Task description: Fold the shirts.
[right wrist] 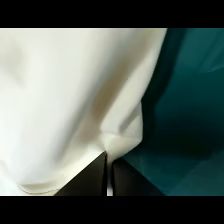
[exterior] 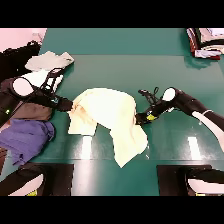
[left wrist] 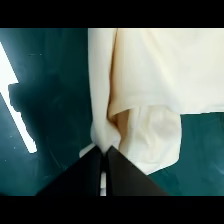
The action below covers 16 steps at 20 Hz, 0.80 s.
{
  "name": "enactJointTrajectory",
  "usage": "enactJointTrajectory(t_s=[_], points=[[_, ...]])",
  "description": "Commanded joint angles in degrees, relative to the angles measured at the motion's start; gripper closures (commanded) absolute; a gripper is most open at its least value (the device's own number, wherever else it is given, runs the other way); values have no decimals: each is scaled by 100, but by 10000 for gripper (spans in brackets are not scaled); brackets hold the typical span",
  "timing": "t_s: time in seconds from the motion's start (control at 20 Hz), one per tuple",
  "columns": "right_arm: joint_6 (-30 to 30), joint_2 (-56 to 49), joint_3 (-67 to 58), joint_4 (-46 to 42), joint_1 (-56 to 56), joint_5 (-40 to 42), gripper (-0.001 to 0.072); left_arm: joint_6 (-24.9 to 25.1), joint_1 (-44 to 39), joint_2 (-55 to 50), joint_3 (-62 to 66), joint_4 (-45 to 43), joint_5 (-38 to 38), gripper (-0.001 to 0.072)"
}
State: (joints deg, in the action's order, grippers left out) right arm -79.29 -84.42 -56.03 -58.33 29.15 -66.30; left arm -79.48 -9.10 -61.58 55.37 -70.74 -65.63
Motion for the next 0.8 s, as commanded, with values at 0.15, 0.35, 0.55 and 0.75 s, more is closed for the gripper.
enactJointTrajectory(t_s=[0.15, 0.35, 0.55, 0.75], points=[[-83, 466, -155, -614, -267, -55, 699, -79, 4, 7, 417, -706, -240, 686], [-240, 1751, -155, -1141, -1032, -291, 699, -114, 4, 179, 1460, -1130, -376, 687], [-240, 2861, -157, -1141, -1816, -330, 699, -111, 4, 271, 2151, -946, -409, 686], [-240, 3373, -157, -1128, -2129, -341, 699, -111, 4, 245, 2149, -804, -428, 686]])
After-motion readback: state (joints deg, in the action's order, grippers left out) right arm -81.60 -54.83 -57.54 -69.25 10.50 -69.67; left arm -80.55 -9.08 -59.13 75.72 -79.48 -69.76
